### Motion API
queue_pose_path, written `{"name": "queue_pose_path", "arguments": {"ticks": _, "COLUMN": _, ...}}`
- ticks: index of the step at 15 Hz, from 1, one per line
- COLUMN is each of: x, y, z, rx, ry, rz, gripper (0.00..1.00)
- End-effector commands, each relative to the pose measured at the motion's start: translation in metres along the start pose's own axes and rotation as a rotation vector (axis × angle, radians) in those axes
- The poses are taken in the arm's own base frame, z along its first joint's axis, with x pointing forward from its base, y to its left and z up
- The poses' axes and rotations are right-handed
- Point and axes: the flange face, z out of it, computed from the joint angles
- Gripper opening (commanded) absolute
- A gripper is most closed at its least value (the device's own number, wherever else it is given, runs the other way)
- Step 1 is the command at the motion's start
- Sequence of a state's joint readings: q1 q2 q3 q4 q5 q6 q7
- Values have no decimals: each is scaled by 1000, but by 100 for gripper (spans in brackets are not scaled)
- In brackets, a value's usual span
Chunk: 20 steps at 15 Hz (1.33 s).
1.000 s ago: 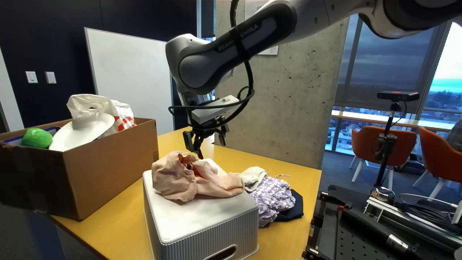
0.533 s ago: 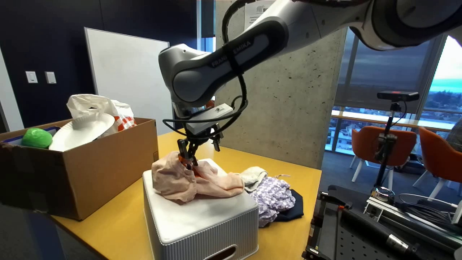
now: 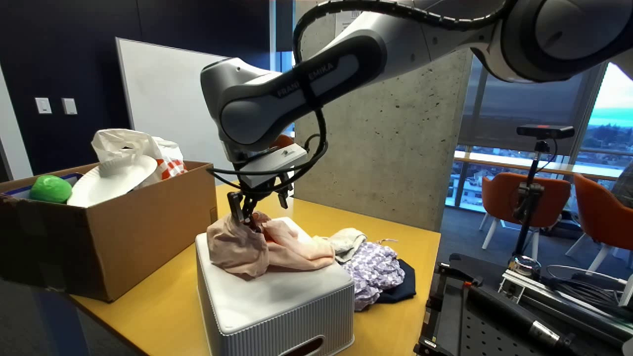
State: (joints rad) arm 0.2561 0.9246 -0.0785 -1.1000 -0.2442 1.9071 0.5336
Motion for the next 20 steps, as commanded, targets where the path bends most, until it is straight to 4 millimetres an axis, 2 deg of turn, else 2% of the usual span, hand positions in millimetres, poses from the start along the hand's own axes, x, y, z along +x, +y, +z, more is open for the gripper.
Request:
{"name": "queue_pose_path", "arguments": {"ticks": 1, "x": 9, "y": -7, "z": 13, "rx": -28, "ry": 6, "rz": -3, "gripper": 100}}
{"name": "queue_pose_path", "arguments": {"ticks": 3, "x": 9, "y": -11, "z": 16, "rx": -29, "ry": 12, "rz": -7, "gripper": 100}}
{"name": "queue_pose_path", "arguments": {"ticks": 4, "x": 7, "y": -13, "z": 15, "rx": -30, "ry": 15, "rz": -8, "gripper": 75}}
{"name": "queue_pose_path", "arguments": {"ticks": 6, "x": 5, "y": -17, "z": 10, "rx": -25, "ry": 23, "rz": -13, "gripper": 66}}
{"name": "queue_pose_path", "arguments": {"ticks": 7, "x": 4, "y": -20, "z": 7, "rx": -26, "ry": 27, "rz": -16, "gripper": 56}}
{"name": "queue_pose_path", "arguments": {"ticks": 10, "x": 1, "y": -26, "z": -1, "rx": -21, "ry": 40, "rz": -24, "gripper": 34}}
{"name": "queue_pose_path", "arguments": {"ticks": 14, "x": 0, "y": -26, "z": -1, "rx": -16, "ry": 35, "rz": -24, "gripper": 3}}
{"name": "queue_pose_path", "arguments": {"ticks": 15, "x": 0, "y": -25, "z": -1, "rx": -13, "ry": 32, "rz": -23, "gripper": 0}}
{"name": "queue_pose_path", "arguments": {"ticks": 20, "x": 1, "y": -17, "z": -9, "rx": -21, "ry": 37, "rz": -8, "gripper": 0}}
